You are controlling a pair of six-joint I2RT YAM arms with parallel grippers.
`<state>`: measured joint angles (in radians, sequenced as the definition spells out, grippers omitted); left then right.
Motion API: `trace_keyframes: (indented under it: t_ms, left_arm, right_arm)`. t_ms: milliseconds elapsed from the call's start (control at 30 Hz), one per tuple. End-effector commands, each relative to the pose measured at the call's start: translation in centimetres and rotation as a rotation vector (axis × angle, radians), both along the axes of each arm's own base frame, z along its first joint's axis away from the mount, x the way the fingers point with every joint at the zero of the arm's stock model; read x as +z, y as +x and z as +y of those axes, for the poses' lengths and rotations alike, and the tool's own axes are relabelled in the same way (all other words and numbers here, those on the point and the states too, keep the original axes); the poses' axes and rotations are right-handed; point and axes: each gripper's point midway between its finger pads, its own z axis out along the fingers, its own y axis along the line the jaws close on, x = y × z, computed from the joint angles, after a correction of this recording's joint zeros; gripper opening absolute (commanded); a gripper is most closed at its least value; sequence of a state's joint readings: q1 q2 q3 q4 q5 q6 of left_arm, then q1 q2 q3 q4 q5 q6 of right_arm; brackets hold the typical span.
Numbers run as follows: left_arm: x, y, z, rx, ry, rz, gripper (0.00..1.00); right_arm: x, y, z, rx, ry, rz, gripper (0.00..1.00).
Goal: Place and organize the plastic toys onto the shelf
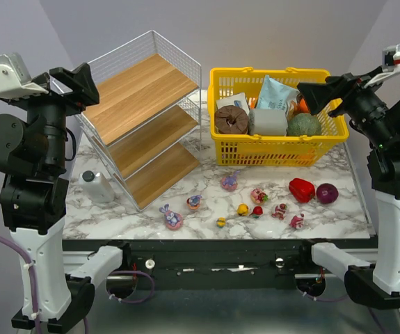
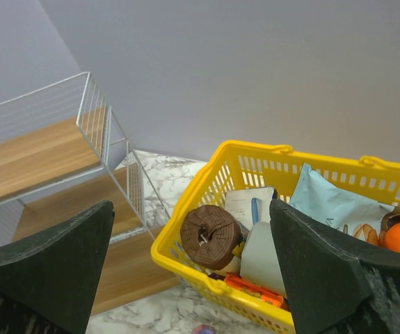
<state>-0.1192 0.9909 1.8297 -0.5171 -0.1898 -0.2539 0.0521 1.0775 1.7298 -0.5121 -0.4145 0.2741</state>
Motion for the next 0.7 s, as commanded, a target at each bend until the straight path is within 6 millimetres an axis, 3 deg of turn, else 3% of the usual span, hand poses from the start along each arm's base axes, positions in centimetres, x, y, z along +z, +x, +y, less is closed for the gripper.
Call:
trace_keyframes:
  t_ms: [0,133,300,333,400,433,667]
  left_arm:
    - [-0.4,-1.9,0.6,0.019,-0.007,-0.024,0.99]
    - [0.0,-3.5,0.7,0.014,-0.009,-0.067,0.99]
    - [0.3,-4.6,-0.9,-0.082,0.004,-0.085,0.99]
    - [0.0,-4.5,-1.0,-0.085,0.003,-0.073,0.99]
    - [-0.3,-4.6,-1.0,-0.085,-0.013,-0.066,0.99]
    - [-0.4,-4.5,-1.0,-0.088,-0.014,-0.065,0.99]
    - [-1.9,-3.8,-1.7,-0.124,-0.034,-0.038,0.99]
  right_arm:
    - [-1.6,-1.6,0.6,0.05,-0.039,0.004,1.0]
    - [-3.9,-2.3,1.4,0.081,-0.037,0.043,1.0]
    - [-9.5,-1.7,3.9,0.079,-0.104,0.153,1.0]
    - [-11.1,-2.4,6.1,0.135,-0.14,0.181,1.0]
    - [-13.3,-2.5,6.9,0.109,-0.173,0.244,1.0]
    - [-14.7,-3.4,8.4,0.151,-0.179,0.285,1.0]
    - [-23.1,-6.8,10.3,0.143,-0.22,0.51,0.96]
